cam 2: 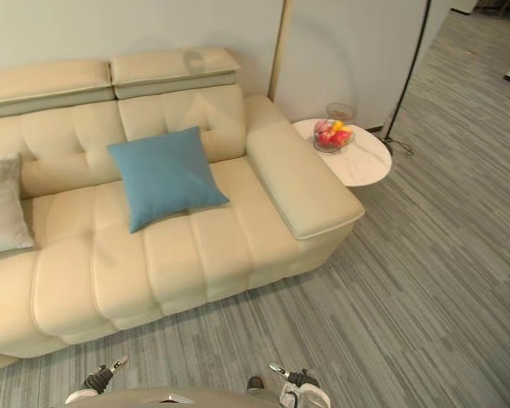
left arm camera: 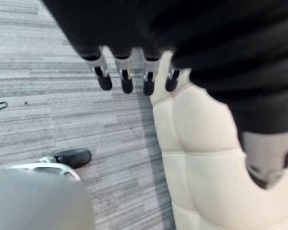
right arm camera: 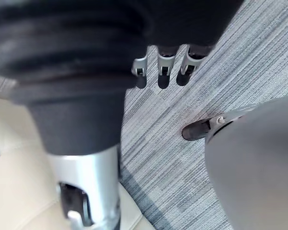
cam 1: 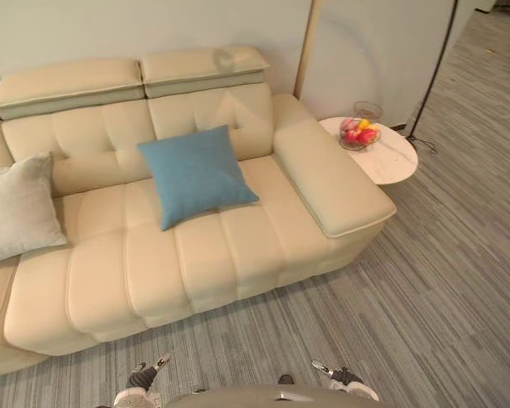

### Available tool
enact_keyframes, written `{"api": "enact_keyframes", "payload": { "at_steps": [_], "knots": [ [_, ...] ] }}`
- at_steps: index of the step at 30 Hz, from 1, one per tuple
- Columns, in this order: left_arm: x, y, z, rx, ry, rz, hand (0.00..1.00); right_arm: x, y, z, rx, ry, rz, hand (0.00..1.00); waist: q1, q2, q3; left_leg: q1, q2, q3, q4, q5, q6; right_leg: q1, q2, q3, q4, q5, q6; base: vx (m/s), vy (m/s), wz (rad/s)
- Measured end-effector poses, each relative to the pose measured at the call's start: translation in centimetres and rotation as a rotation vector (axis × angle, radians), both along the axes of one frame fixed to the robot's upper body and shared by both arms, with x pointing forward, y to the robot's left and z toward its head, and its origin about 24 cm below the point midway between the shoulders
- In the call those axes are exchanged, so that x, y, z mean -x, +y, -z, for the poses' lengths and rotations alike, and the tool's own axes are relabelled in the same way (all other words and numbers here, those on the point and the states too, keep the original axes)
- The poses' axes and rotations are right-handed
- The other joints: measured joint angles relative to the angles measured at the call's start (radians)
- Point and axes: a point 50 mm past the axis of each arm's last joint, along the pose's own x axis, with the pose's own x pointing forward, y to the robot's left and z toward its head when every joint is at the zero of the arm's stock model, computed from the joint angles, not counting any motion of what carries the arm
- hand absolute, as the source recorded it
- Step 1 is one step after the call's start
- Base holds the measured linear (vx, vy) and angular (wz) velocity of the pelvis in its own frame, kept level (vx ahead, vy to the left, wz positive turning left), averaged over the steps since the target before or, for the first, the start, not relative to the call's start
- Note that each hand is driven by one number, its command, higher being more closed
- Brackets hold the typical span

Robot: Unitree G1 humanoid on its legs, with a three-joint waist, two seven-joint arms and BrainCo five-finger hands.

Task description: Pick up cushions and gather them together orderly.

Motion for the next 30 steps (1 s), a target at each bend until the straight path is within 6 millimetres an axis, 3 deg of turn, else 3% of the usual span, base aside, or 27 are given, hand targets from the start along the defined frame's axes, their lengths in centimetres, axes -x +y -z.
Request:
{"api": "enact_keyframes", "payload": {
  "at_steps": [2, 4, 5, 6, 12, 15, 16, 17, 18, 19, 20, 23, 24, 27, 29, 30],
  "knots": [
    [-0.2, 0.0, 0.0, 0.0, -0.005, -0.001, 0.0, -0.1, -0.1, -0.1, -0.002, -0.008, -0.005, 0.0, 0.003, -0.002, 0.012, -0.017, 0.014, 0.04, 0.082, -0.051, -0.011, -0.016, 0.013, 0.069, 0.0, 0.008, -0.003, -0.06, -0.014, -0.82],
    [-0.2, 0.2, -0.1, -0.003, -0.008, -0.005, 0.0, -0.5, -0.2, -0.2, 0.002, -0.017, -0.008, 0.0, 0.012, -0.004, 0.015, -0.068, 0.018, -0.031, 0.184, -0.092, -0.011, -0.052, 0.021, 0.126, 0.001, 0.016, -0.005, -0.03, -0.041, -0.98],
    [-0.5, -0.1, -0.1, 0.008, -0.018, -0.019, 0.0, -0.7, -0.4, -0.2, 0.01, -0.019, -0.016, 0.0, 0.017, 0.004, 0.02, -0.091, 0.017, -0.134, 0.225, -0.13, -0.015, -0.081, 0.036, 0.183, -0.002, 0.027, -0.002, -0.02, -0.041, -1.27],
    [-0.5, -0.4, 0.0, 0.016, -0.015, -0.023, 0.0, -0.9, -0.7, -0.4, 0.017, -0.025, -0.021, 0.0, 0.018, 0.018, 0.027, -0.087, 0.02, -0.152, 0.232, -0.17, -0.011, -0.092, 0.046, 0.215, -0.004, 0.037, 0.001, -0.02, -0.029, -1.19],
    [-0.7, -0.3, -0.1, 0.02, -0.021, -0.023, 0.0, -0.6, -0.7, -0.3, 0.017, -0.021, -0.02, 0.0, -0.001, 0.013, 0.034, -0.051, 0.02, -0.015, 0.246, -0.213, -0.005, -0.123, 0.062, 0.336, -0.007, 0.065, -0.001, -0.03, 0.045, -0.75],
    [-0.9, -0.4, -0.1, 0.021, -0.025, -0.022, 0.0, -1.3, -0.3, -0.4, 0.018, -0.031, -0.06, 0.0, -0.002, 0.014, 0.037, -0.05, 0.023, 0.096, 0.245, -0.223, -0.004, -0.179, 0.088, 0.374, 0.0, 0.119, -0.009, 0.02, 0.03, -1.17],
    [-1.0, -0.6, -0.1, 0.026, -0.029, -0.024, 0.0, -2.2, 0.1, -0.6, 0.013, -0.05, -0.081, 0.0, 0.005, 0.03, 0.046, -0.049, 0.042, 0.153, 0.244, -0.223, -0.004, -0.207, 0.112, 0.268, 0.0, 0.156, -0.056, 0.03, -0.016, -1.11],
    [-1.0, -0.6, -0.1, 0.026, -0.03, -0.027, 0.0, -2.7, 0.3, -0.7, 0.011, -0.058, -0.098, 0.0, 0.009, 0.037, 0.052, -0.048, 0.048, 0.182, 0.247, -0.222, -0.003, -0.213, 0.117, 0.177, 0.007, 0.145, -0.096, 0.04, -0.035, -1.37],
    [-1.3, -1.0, -0.1, 0.037, -0.035, -0.03, 0.0, -3.2, 0.1, -0.8, 0.018, -0.069, -0.103, 0.0, 0.007, 0.045, 0.067, -0.028, 0.058, 0.226, 0.248, -0.221, -0.003, -0.223, 0.102, -0.001, 0.054, 0.086, -0.157, 0.02, -0.055, -1.09],
    [-1.6, -1.5, -0.1, 0.049, -0.046, -0.026, 0.0, -3.6, -0.3, -1.1, 0.031, -0.087, -0.1, 0.0, 0.005, 0.076, 0.085, -0.005, 0.068, 0.257, 0.249, -0.221, -0.005, -0.243, 0.07, -0.164, 0.127, 0.038, -0.199, 0.04, -0.043, -1.21],
    [-1.7, -1.9, -0.1, 0.057, -0.049, -0.019, 0.0, -4.0, -0.5, -1.4, 0.046, -0.102, -0.118, 0.0, 0.0, 0.083, 0.087, 0.023, 0.069, 0.282, 0.254, -0.22, -0.006, -0.247, 0.023, -0.318, 0.214, 0.004, -0.218, 0.03, -0.029, -0.97],
    [-1.8, -2.4, 0.0, 0.068, -0.052, -0.006, 0.0, -4.1, -0.9, -1.5, 0.061, -0.105, -0.126, 0.0, -0.016, 0.106, 0.079, 0.047, 0.076, 0.287, 0.238, -0.211, -0.021, -0.254, -0.017, -0.471, 0.293, -0.084, -0.196, 0.12, -0.107, -0.64],
    [-1.9, -2.6, 0.0, 0.07, -0.054, 0.004, 0.0, -4.1, -1.0, -1.5, 0.067, -0.1, -0.135, 0.0, -0.011, 0.104, 0.078, 0.054, 0.077, 0.294, 0.224, -0.207, -0.03, -0.268, -0.008, -0.46, 0.308, -0.087, -0.175, 0.13, -0.108, -0.63],
    [-2.2, -2.7, -0.1, 0.073, -0.058, 0.007, 0.0, -4.2, -1.0, -1.6, 0.068, -0.104, -0.132, 0.0, -0.004, 0.102, 0.077, 0.057, 0.101, 0.317, 0.235, -0.192, -0.056, -0.306, 0.038, -0.396, 0.336, -0.104, -0.159, 0.16, -0.203, -0.85],
    [-2.4, -2.8, -0.1, 0.081, -0.059, 0.011, 0.0, -4.1, -1.0, -1.5, 0.068, -0.099, -0.131, 0.0, -0.01, 0.095, 0.083, 0.024, 0.161, 0.323, 0.427, -0.194, -0.059, -0.292, 0.064, -0.337, 0.354, -0.13, -0.162, 0.16, -0.163, -0.78],
    [-2.6, -3.1, -0.1, 0.088, -0.065, 0.014, 0.0, -3.9, -1.2, -1.5, 0.073, -0.092, -0.131, 0.0, -0.011, 0.098, 0.085, -0.015, 0.211, 0.307, 0.583, -0.184, -0.04, -0.267, 0.082, -0.303, 0.336, -0.142, -0.164, 0.17, -0.095, -0.79]
  ]
}}
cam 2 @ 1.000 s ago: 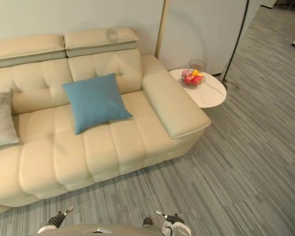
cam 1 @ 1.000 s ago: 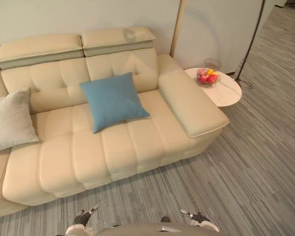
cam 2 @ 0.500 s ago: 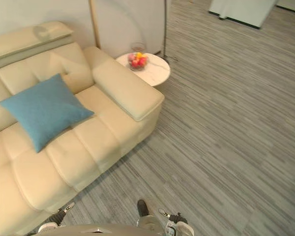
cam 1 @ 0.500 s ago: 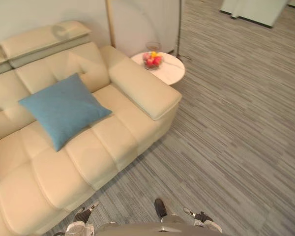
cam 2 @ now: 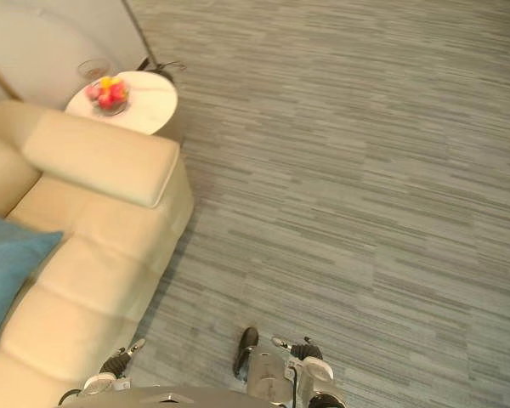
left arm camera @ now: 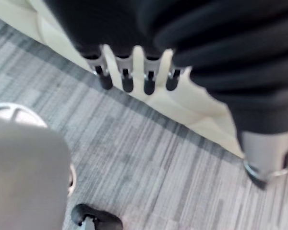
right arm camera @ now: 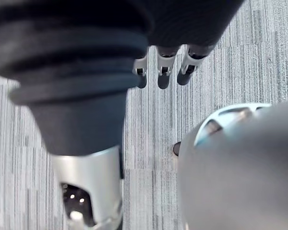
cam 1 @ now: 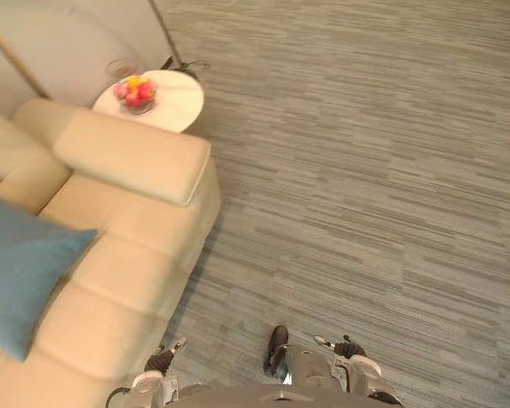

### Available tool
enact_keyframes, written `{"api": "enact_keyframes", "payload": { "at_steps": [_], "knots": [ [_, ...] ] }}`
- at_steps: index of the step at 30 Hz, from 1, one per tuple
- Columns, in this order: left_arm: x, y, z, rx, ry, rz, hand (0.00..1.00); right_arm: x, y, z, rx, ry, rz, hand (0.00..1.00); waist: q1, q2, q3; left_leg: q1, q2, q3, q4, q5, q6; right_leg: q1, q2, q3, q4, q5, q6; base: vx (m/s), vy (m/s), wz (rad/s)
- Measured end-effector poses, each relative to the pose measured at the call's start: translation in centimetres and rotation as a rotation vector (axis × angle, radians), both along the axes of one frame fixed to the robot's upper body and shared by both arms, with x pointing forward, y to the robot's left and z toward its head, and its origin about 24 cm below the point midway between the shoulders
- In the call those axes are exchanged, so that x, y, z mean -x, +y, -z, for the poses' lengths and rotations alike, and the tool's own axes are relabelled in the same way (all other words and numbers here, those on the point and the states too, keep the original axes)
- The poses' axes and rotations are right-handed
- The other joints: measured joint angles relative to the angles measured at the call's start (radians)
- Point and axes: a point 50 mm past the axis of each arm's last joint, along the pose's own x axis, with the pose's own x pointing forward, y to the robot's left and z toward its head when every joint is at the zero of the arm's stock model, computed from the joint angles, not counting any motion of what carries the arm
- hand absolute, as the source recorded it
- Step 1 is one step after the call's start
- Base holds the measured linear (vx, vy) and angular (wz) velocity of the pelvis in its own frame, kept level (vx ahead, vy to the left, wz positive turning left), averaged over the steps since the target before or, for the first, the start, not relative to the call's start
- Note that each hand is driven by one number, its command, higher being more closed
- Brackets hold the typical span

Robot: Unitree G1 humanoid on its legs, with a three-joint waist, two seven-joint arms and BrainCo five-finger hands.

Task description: Pick up cushions and gather them together orderly.

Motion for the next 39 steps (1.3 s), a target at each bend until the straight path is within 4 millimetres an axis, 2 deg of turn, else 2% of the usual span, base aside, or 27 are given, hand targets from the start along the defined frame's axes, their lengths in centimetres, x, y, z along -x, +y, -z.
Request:
{"api": "enact_keyframes", "payload": {
  "at_steps": [1, 2, 3, 5, 6, 10, 12, 13, 15, 16, 18, 19, 20, 29, 32, 34, 36, 37, 38, 39],
  "knots": [
    [-0.1, -0.2, 0.0, 0.006, -0.004, 0.003, 0.0, 0.0, -0.1, 0.0, 0.003, 0.001, -0.001, 0.0, 0.004, -0.004, 0.005, -0.016, 0.022, -0.015, 0.072, -0.011, 0.011, 0.009, 0.008, 0.021, -0.004, -0.008, -0.002, 0.17, -0.045, -0.9],
    [-0.5, -0.8, -0.1, 0.018, -0.012, 0.021, 0.0, 0.2, -0.4, 0.0, 0.011, 0.01, 0.003, 0.0, 0.005, 0.005, 0.01, -0.054, 0.04, -0.058, 0.179, -0.031, 0.031, 0.035, 0.026, 0.058, -0.01, -0.025, -0.009, 0.18, -0.037, -0.92],
    [-0.8, -1.5, -0.1, 0.035, -0.021, 0.023, 0.0, 0.5, -0.8, 0.0, 0.025, 0.023, 0.013, 0.0, 0.005, 0.01, 0.015, -0.099, 0.029, -0.115, 0.237, -0.064, 0.04, 0.059, 0.038, 0.095, -0.017, -0.029, -0.012, 0.18, 0.004, -1.03],
    [-1.3, -1.6, -0.3, 0.037, -0.044, 0.023, 0.0, 1.2, -1.0, 0.3, 0.026, 0.047, 0.026, 0.0, 0.014, 0.005, 0.022, -0.192, -0.025, -0.237, 0.243, -0.104, 0.022, 0.095, 0.046, 0.17, -0.034, -0.032, -0.007, 0.16, 0.054, -0.96],
    [-1.4, -1.6, -0.3, 0.036, -0.046, 0.022, 0.0, 1.2, -1.0, 0.3, 0.025, 0.049, 0.029, 0.0, 0.015, 0.005, 0.023, -0.203, -0.032, -0.25, 0.235, -0.107, 0.022, 0.098, 0.046, 0.178, -0.034, -0.034, -0.004, 0.14, 0.084, -0.9],
    [-1.8, -1.4, -0.6, 0.046, -0.075, -0.028, 0.0, 1.1, -1.0, 0.2, 0.027, 0.033, 0.041, 0.0, 0.033, 0.002, 0.024, -0.3, -0.118, -0.471, -0.058, -0.103, 0.008, 0.119, 0.047, 0.345, -0.025, -0.055, 0.042, 0.17, 0.176, -1.19],
    [-1.8, -1.4, -0.6, 0.047, -0.075, -0.037, 0.0, 1.0, -0.8, 0.1, 0.025, 0.021, 0.042, 0.0, 0.036, 0.002, 0.024, -0.304, -0.144, -0.562, -0.136, -0.077, 0.011, 0.113, 0.048, 0.399, -0.013, -0.065, 0.066, 0.22, 0.287, -1.22],
    [-1.7, -1.5, -0.5, 0.052, -0.074, -0.052, 0.0, 0.9, -0.3, 0.2, 0.012, 0.015, 0.044, 0.0, 0.041, 0.0, 0.021, -0.268, -0.149, -0.553, -0.176, 0.026, 0.019, 0.102, 0.046, 0.454, 0.019, -0.089, 0.099, 0.26, 0.352, -1.29],
    [-1.7, -1.0, -0.6, 0.044, -0.075, -0.064, 0.0, 0.6, 0.4, 0.1, -0.005, -0.001, 0.048, 0.0, 0.039, -0.018, 0.011, -0.256, -0.151, -0.501, -0.185, 0.014, 0.03, 0.105, 0.017, 0.449, 0.012, -0.089, 0.105, 0.21, 0.284, -0.95],
    [-1.7, -0.6, -0.6, 0.033, -0.075, -0.066, 0.0, 1.2, 1.4, 0.4, -0.033, 0.004, 0.064, 0.0, 0.045, -0.04, 0.005, -0.242, -0.157, -0.458, -0.192, 0.008, 0.036, 0.104, -0.003, 0.453, 0.001, -0.069, 0.119, 0.2, 0.238, -0.8],
    [-1.8, -0.1, -0.6, 0.019, -0.07, -0.057, 0.0, 1.4, 2.2, 0.7, -0.057, 0.012, 0.064, 0.0, 0.049, -0.067, -0.008, -0.21, -0.172, -0.401, -0.206, 0.002, 0.044, 0.118, -0.015, 0.479, -0.056, -0.04, 0.145, 0.24, 0.221, -0.77],
    [-1.7, 0.0, -0.6, 0.014, -0.067, -0.051, 0.0, 1.5, 2.4, 0.7, -0.06, 0.012, 0.064, 0.0, 0.049, -0.068, -0.008, -0.195, -0.177, -0.39, -0.217, 0.002, 0.045, 0.131, -0.019, 0.483, -0.075, -0.034, 0.152, 0.2, 0.14, -0.61],
    [-1.7, -0.1, -0.6, 0.014, -0.064, -0.047, 0.0, 1.5, 2.4, 0.7, -0.062, 0.013, 0.064, 0.0, 0.049, -0.08, -0.016, -0.173, -0.187, -0.376, -0.231, 0.002, 0.045, 0.147, -0.026, 0.487, -0.099, -0.024, 0.161, 0.14, 0.078, -0.51],
    [-1.1, -1.2, -0.1, 0.04, -0.025, -0.025, 0.0, 2.3, 1.5, 0.9, -0.047, 0.044, 0.067, 0.0, 0.054, -0.04, -0.04, -0.072, -0.206, -0.325, -0.324, 0.001, 0.047, 0.174, -0.013, 0.582, -0.207, 0.061, 0.161, 0.1, 0.044, -0.59],
    [-1.1, -1.2, -0.1, 0.04, -0.025, -0.024, 0.0, 2.5, 1.4, 1.0, -0.046, 0.054, 0.069, 0.0, 0.059, -0.04, -0.04, -0.053, -0.208, -0.32, -0.333, 0.001, 0.048, 0.178, -0.009, 0.592, -0.224, 0.078, 0.158, 0.02, 0.008, -0.4],
    [-1.1, -1.0, -0.1, 0.033, -0.024, -0.014, 0.0, 2.4, 1.3, 1.0, -0.043, 0.054, 0.062, 0.0, 0.062, -0.04, -0.04, -0.055, -0.207, -0.296, -0.331, -0.002, 0.052, 0.162, -0.005, 0.585, -0.237, 0.101, 0.16, -0.04, -0.005, -0.51],
    [-1.1, -1.1, -0.1, 0.033, -0.025, -0.009, 0.0, 2.1, 1.2, 0.9, -0.038, 0.051, 0.052, 0.0, 0.068, -0.034, -0.037, -0.061, -0.189, -0.267, -0.331, -0.006, 0.058, 0.138, 0.006, 0.5, -0.245, 0.134, 0.149, -0.09, -0.033, -0.64],
    [-1.1, -1.1, -0.2, 0.033, -0.027, -0.006, 0.0, 1.6, 1.2, 0.8, -0.031, 0.042, 0.031, 0.0, 0.07, -0.026, -0.03, -0.071, -0.18, -0.234, -0.332, -0.007, 0.061, 0.121, -0.011, 0.345, -0.226, 0.089, 0.076, -0.13, -0.076, -0.53],
    [-1.1, -1.2, -0.2, 0.032, -0.026, 0.005, 0.0, 0.9, 0.9, 0.5, -0.021, 0.024, 0.028, 0.0, 0.059, -0.02, -0.026, -0.07, -0.166, -0.214, -0.336, -0.01, 0.065, 0.088, -0.054, 0.158, -0.157, 0.046, 0.055, -0.14, -0.071, -0.55],
    [-1.2, -1.3, -0.2, 0.033, -0.028, 0.014, 0.0, 0.9, 0.7, 0.4, -0.016, 0.024, 0.026, 0.0, 0.059, -0.005, -0.017, -0.066, -0.155, -0.192, -0.338, -0.01, 0.065, 0.075, -0.087, 0.033, -0.11, 0.019, 0.041, -0.13, -0.058, -0.62]
  ]
}}
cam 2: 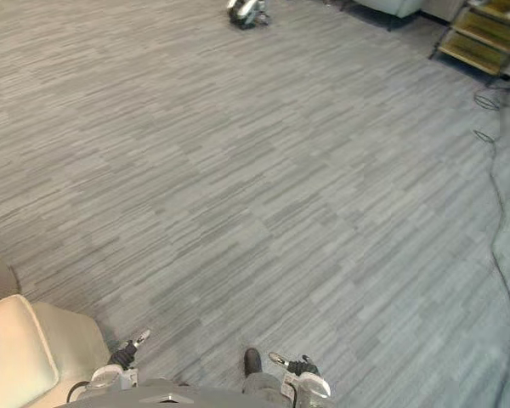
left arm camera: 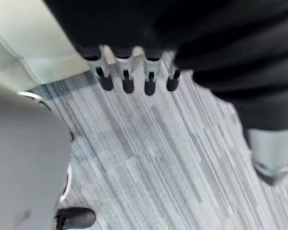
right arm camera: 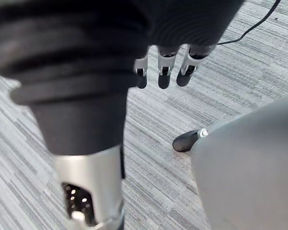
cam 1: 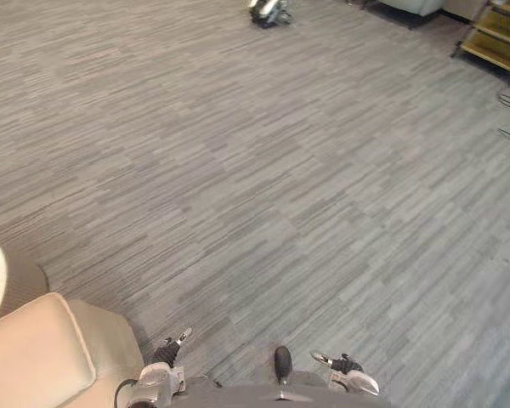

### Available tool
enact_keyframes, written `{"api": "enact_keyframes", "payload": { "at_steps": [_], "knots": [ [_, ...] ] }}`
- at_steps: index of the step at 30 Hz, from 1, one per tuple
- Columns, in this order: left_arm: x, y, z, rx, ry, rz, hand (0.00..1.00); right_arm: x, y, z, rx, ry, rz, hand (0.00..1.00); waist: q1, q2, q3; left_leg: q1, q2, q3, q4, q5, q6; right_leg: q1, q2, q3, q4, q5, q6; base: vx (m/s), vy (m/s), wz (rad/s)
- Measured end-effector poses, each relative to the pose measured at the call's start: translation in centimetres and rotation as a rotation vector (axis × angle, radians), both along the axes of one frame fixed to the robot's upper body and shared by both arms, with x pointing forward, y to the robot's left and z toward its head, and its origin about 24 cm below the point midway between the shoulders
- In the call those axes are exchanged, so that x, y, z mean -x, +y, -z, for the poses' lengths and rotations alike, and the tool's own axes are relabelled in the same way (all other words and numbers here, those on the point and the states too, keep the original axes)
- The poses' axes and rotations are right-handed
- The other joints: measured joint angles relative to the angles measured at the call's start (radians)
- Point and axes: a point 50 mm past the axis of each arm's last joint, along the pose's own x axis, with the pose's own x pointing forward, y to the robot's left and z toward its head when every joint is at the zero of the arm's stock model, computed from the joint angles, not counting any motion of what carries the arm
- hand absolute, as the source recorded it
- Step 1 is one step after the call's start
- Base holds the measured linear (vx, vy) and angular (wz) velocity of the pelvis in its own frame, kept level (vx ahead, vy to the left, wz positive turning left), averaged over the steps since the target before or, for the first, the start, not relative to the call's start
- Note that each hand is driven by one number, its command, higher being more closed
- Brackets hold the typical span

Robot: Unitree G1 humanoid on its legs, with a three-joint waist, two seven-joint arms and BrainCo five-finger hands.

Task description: Pick up cushions and gather them together orderly.

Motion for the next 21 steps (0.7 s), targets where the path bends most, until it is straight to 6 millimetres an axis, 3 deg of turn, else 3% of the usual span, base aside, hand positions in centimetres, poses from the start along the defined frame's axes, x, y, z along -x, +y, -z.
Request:
{"api": "enact_keyframes", "payload": {
  "at_steps": [1, 2, 3, 4, 8, 9, 11, 14, 18, 21],
  "knots": [
    [0.0, 0.1, 0.0, -0.007, 0.001, 0.014, 0.0, -0.1, -0.1, 0.0, 0.005, 0.0, -0.008, 0.0, 0.005, 0.001, 0.002, 0.014, 0.013, 0.038, -0.007, 0.0, -0.003, -0.004, -0.05, -0.154, 0.057, -0.025, -0.011, -0.09, -0.081, -0.74],
    [0.2, 0.6, 0.0, -0.017, 0.004, 0.013, 0.0, -0.2, 0.0, 0.0, 0.006, 0.0, -0.021, 0.0, 0.009, -0.008, -0.001, 0.029, 0.011, 0.06, -0.017, 0.004, -0.016, -0.002, -0.077, -0.235, 0.082, -0.023, -0.011, -0.06, -0.113, -0.7],
    [0.2, 0.7, 0.0, -0.021, 0.005, 0.014, 0.0, -0.2, 0.1, 0.0, 0.006, 0.001, -0.024, 0.0, 0.01, -0.013, -0.001, 0.034, 0.008, 0.062, -0.019, 0.002, -0.025, -0.003, -0.083, -0.246, 0.087, -0.004, 0.003, -0.03, -0.174, -0.69],
    [0.2, 1.0, -0.1, -0.029, 0.005, 0.015, 0.0, -0.2, -0.1, -0.1, 0.013, 0.002, -0.03, 0.0, 0.01, -0.019, -0.001, 0.048, 0.007, 0.053, -0.024, -0.002, -0.034, -0.003, -0.064, -0.208, 0.087, 0.019, 0.043, -0.08, -0.238, -0.78],
    [0.3, 0.5, 0.0, -0.017, 0.011, 0.019, 0.0, -0.4, -0.8, -0.3, 0.035, -0.001, -0.029, 0.0, -0.001, 0.005, 0.01, 0.045, 0.046, 0.029, -0.007, 0.004, -0.051, -0.04, 0.0, -0.134, 0.074, -0.001, 0.023, -0.04, -0.207, -0.71],
    [0.2, 0.6, 0.0, -0.017, 0.008, 0.018, 0.0, -0.4, -0.9, -0.3, 0.037, -0.002, -0.028, 0.0, -0.003, 0.004, 0.015, 0.021, 0.082, 0.028, 0.083, -0.009, -0.07, -0.046, 0.025, -0.111, 0.082, -0.014, 0.008, -0.02, -0.212, -0.59],
    [-0.3, 0.5, -0.2, -0.011, -0.01, 0.008, 0.0, -0.1, -0.8, -0.1, 0.031, 0.011, -0.022, 0.0, -0.003, -0.005, 0.021, -0.051, 0.136, 0.019, 0.264, -0.015, -0.06, -0.045, 0.044, -0.093, 0.082, -0.022, -0.003, -0.02, -0.212, -0.48],
    [-1.4, 0.4, -0.6, -0.009, -0.049, 0.01, 0.0, -0.2, -0.9, -0.2, 0.025, 0.002, -0.002, 0.0, -0.005, -0.008, 0.061, -0.158, 0.212, -0.045, 0.554, 0.013, 0.008, -0.011, 0.083, -0.06, 0.082, -0.036, -0.019, 0.02, -0.141, -0.39],
    [-1.9, 0.1, -0.8, -0.002, -0.074, 0.003, 0.0, -0.3, -1.4, -0.3, 0.031, -0.006, 0.026, 0.0, -0.002, 0.005, 0.075, -0.255, 0.128, -0.129, 0.598, -0.045, -0.018, -0.001, 0.094, 0.014, 0.071, -0.038, -0.021, 0.05, -0.013, -0.48],
    [-2.4, 0.0, -1.1, 0.001, -0.099, 0.0, 0.0, -0.3, -1.4, -0.4, 0.032, -0.013, 0.026, 0.0, 0.011, 0.003, 0.084, -0.295, 0.062, -0.139, 0.397, -0.052, -0.016, 0.009, 0.095, 0.06, 0.042, -0.038, -0.02, 0.08, 0.069, -0.5]
  ]
}}
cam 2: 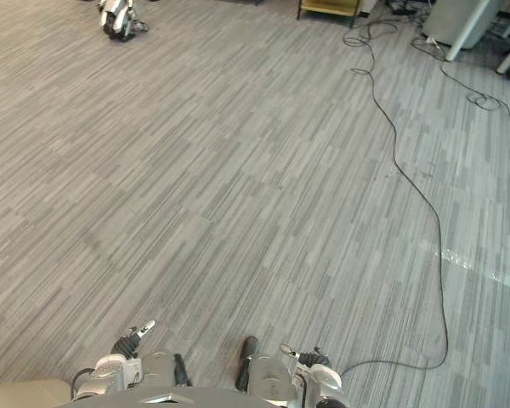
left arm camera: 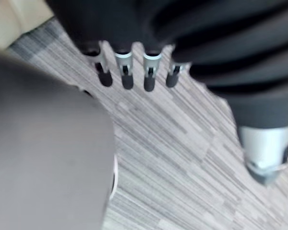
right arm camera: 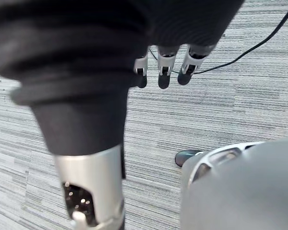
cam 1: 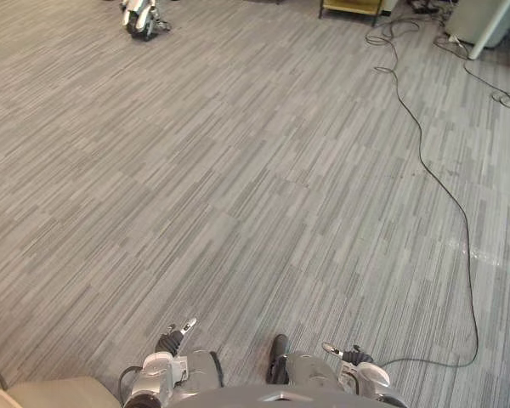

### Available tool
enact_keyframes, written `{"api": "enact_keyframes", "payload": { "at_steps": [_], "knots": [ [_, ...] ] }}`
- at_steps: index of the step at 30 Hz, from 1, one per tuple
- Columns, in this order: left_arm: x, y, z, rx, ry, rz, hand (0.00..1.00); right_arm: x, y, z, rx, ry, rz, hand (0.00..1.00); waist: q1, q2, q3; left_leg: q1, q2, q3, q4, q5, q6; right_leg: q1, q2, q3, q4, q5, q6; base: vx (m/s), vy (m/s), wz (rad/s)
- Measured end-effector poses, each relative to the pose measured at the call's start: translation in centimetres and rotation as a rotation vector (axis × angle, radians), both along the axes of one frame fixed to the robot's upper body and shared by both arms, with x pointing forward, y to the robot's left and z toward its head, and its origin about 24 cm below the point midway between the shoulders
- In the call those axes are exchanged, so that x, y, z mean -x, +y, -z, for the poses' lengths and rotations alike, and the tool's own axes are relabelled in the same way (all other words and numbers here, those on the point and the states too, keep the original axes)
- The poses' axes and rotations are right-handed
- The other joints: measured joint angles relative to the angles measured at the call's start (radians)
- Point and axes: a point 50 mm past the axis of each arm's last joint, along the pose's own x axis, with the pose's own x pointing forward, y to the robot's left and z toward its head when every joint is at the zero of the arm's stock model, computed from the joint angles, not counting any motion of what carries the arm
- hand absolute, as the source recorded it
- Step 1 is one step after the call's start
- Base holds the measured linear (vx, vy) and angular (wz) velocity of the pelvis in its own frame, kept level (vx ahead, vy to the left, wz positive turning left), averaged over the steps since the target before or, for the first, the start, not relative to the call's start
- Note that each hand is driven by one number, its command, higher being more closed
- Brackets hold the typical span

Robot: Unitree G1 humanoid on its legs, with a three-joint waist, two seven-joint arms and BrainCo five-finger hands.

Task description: Pick up cushions and gather them together orderly.

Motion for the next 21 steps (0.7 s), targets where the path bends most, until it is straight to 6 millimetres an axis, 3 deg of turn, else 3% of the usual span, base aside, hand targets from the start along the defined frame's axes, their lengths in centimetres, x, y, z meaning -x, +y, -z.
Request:
{"api": "enact_keyframes", "payload": {
  "at_steps": [2, 3, 4, 5, 6, 7, 8, 10, 11, 12, 13, 14, 15, 16, 18, 21],
  "knots": [
    [-0.1, -0.1, 0.0, 0.007, -0.003, -0.015, 0.0, -0.1, 0.3, -0.1, 0.004, -0.012, 0.005, 0.0, 0.005, -0.001, 0.001, -0.004, -0.048, -0.04, -0.226, 0.038, -0.005, 0.003, 0.006, 0.039, -0.044, 0.001, 0.005, 0.1, 0.115, -0.61],
    [0.0, -0.2, 0.0, 0.016, -0.003, -0.033, 0.0, -0.1, 0.5, 0.0, 0.004, -0.011, 0.006, 0.0, 0.015, 0.005, 0.0, -0.001, -0.054, -0.054, -0.265, 0.074, -0.009, 0.01, 0.026, 0.068, -0.069, 0.0, 0.008, 0.15, 0.082, -1.01],
    [0.3, -0.4, 0.1, 0.028, 0.004, -0.056, 0.0, -1.0, 0.5, -0.4, 0.005, -0.044, 0.009, 0.0, 0.034, 0.029, -0.006, 0.005, -0.044, -0.05, -0.295, 0.11, -0.009, -0.025, 0.038, 0.084, 0.056, -0.039, 0.005, 0.17, 0.059, -0.78],
    [0.1, 0.2, 0.0, 0.018, -0.012, -0.067, 0.0, -0.6, 0.8, -0.3, -0.001, -0.044, 0.019, 0.0, 0.03, 0.005, -0.002, 0.001, -0.052, -0.047, -0.251, 0.099, -0.014, -0.018, 0.016, 0.091, 0.197, -0.118, 0.017, 0.2, 0.037, -0.47],
    [0.1, 0.3, -0.1, 0.014, -0.016, -0.069, 0.0, -0.3, 0.9, -0.2, -0.008, -0.036, 0.025, 0.0, 0.028, -0.01, -0.004, -0.001, -0.061, -0.047, -0.23, 0.096, -0.011, 0.005, 0.007, 0.105, 0.195, -0.139, 0.024, 0.2, 0.028, 0.15],
    [-0.2, 1.3, -0.4, -0.006, -0.046, -0.092, 0.0, 0.7, 1.8, 0.4, -0.033, -0.001, 0.04, 0.0, 0.026, -0.052, -0.008, -0.028, -0.081, -0.038, -0.138, 0.059, 0.022, 0.06, -0.017, 0.164, 0.148, -0.21, 0.068, 0.22, 0.052, -0.12],
    [0.4, 1.5, -0.3, 0.001, -0.041, -0.123, 0.0, 0.8, 2.1, 0.4, -0.037, 0.0, 0.039, 0.0, 0.041, -0.057, -0.025, -0.049, -0.084, -0.044, -0.106, 0.034, 0.047, 0.056, -0.014, 0.194, 0.151, -0.224, 0.08, 0.31, 0.119, -0.43],
    [1.1, 1.8, -0.1, -0.001, -0.018, -0.145, 0.0, 1.4, 2.6, 0.7, -0.053, 0.012, 0.045, 0.0, 0.043, -0.079, -0.067, -0.021, -0.117, -0.011, -0.13, -0.002, 0.064, 0.041, -0.045, 0.232, 0.184, -0.25, 0.115, 0.37, 0.144, -0.51],
    [1.3, 1.9, 0.0, -0.003, -0.01, -0.145, 0.0, 1.7, 2.6, 0.7, -0.057, 0.015, 0.058, 0.0, 0.044, -0.101, -0.076, 0.009, -0.137, 0.026, -0.141, -0.017, 0.08, -0.011, -0.075, 0.261, 0.357, -0.273, 0.133, 0.48, 0.121, -0.22],
    [1.3, 2.0, 0.0, -0.007, -0.007, -0.14, 0.0, 1.8, 2.5, 0.8, -0.062, 0.014, 0.07, 0.0, 0.041, -0.105, -0.077, 0.026, -0.147, 0.031, -0.135, -0.029, 0.094, -0.046, -0.089, 0.271, 0.485, -0.263, 0.145, 0.56, 0.137, -0.15],
    [1.4, 2.2, 0.1, -0.013, 0.005, -0.136, 0.0, 1.7, 2.7, 0.7, -0.073, -0.002, 0.08, 0.0, 0.03, -0.114, -0.07, 0.072, -0.165, 0.03, -0.113, -0.069, 0.103, -0.094, -0.118, 0.271, 0.666, -0.196, 0.167, 0.44, 0.121, -0.02],
    [1.5, 2.3, 0.1, -0.015, 0.009, -0.135, 0.0, 1.4, 2.6, 0.6, -0.073, -0.013, 0.077, 0.0, 0.026, -0.116, -0.064, 0.105, -0.171, 0.029, -0.115, -0.089, 0.103, -0.118, -0.134, 0.257, 0.762, -0.146, 0.157, 0.43, 0.078, 0.07],
    [1.9, 2.3, 0.2, -0.017, 0.026, -0.129, 0.0, 1.2, 2.5, 0.4, -0.071, -0.027, 0.073, 0.0, 0.012, -0.109, -0.057, 0.173, -0.172, 0.022, -0.12, -0.125, 0.108, -0.153, -0.174, 0.21, 0.911, -0.054, 0.124, 0.34, 0.034, 0.06],
    [2.0, 2.3, 0.3, -0.017, 0.03, -0.128, 0.0, 1.1, 2.5, 0.4, -0.069, -0.031, 0.071, 0.0, 0.009, -0.102, -0.052, 0.198, -0.172, 0.021, -0.125, -0.134, 0.107, -0.165, -0.186, 0.191, 0.951, -0.058, 0.115, 0.43, 0.015, 0.05],
    [1.8, 2.1, 0.3, -0.013, 0.026, -0.118, 0.0, 0.5, 2.3, 0.1, -0.07, -0.064, 0.055, 0.0, -0.004, -0.097, -0.05, 0.316, -0.15, 0.004, -0.197, -0.151, 0.096, -0.24, -0.206, 0.098, 1.015, -0.124, 0.085, 0.42, -0.024, 0.04],
    [2.1, 1.6, 0.5, -0.003, 0.048, -0.103, 0.0, -0.7, 1.9, -0.5, -0.054, -0.112, 0.045, 0.0, -0.022, -0.077, -0.039, 0.435, -0.096, 0.006, -0.308, -0.139, 0.07, -0.345, -0.167, -0.004, 0.858, -0.193, 0.067, 0.51, -0.101, 0.0]
  ]
}}
